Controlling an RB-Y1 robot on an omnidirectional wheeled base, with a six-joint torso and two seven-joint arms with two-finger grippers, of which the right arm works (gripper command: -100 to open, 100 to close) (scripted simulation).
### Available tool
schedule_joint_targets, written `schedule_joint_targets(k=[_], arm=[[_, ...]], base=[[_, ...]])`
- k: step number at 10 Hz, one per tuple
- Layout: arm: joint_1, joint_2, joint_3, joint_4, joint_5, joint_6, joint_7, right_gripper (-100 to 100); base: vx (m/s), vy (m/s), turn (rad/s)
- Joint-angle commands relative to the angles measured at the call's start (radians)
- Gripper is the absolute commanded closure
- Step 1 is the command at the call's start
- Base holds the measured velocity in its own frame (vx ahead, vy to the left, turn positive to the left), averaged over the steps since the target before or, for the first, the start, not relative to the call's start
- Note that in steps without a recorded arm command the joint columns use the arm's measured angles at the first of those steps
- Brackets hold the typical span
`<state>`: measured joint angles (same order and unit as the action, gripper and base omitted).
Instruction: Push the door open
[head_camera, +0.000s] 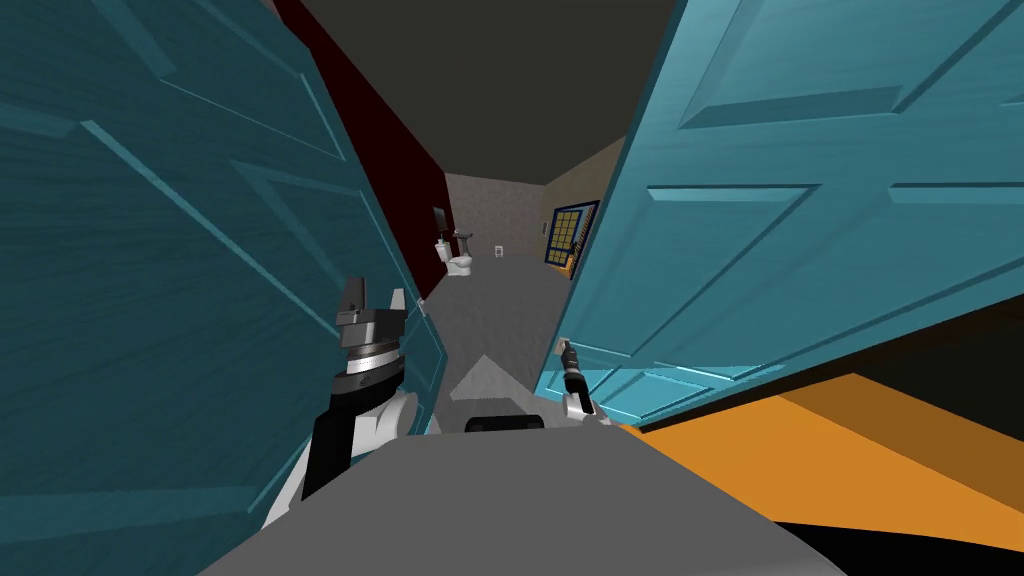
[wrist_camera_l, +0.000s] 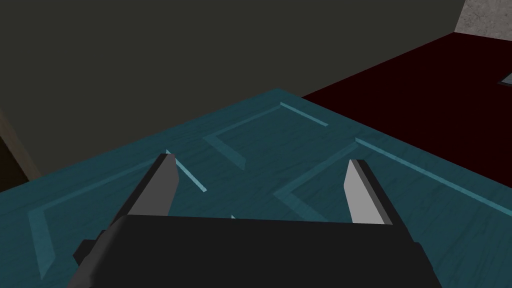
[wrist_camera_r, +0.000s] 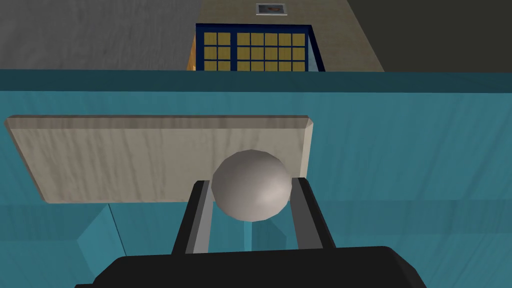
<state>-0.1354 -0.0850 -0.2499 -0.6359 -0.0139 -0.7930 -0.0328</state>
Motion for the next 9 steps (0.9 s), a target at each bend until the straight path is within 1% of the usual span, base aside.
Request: schedule_joint_targets(k=[1,2,6,7,8,9], arm=[[0.011,0.001,-0.035,-0.023,0.001,0.010,0.006,100],[0.011,0.003,-0.041,-0.023,0.001,0.010,0.007,100],[0.014,0.017,-0.096,-0.025,0.005,0.013,0.015,100],[0.018,0.015,-0.088,-0.022,0.005,0.014,0.014,100],[0.019,0.010,-0.102,-0.025,-0.002,0.013,0.018,100],[0.020,0.008,-0.110,-0.025,-0.006,0.013,0.020,100]], base=[[0.123,0.037,-0.022],[0.167,0.071,-0.048],[0.185,0.064,-0.054],[0.087,0.019,-0.034],[0.128,0.002,-0.037],[0.220,0.003,-0.040]])
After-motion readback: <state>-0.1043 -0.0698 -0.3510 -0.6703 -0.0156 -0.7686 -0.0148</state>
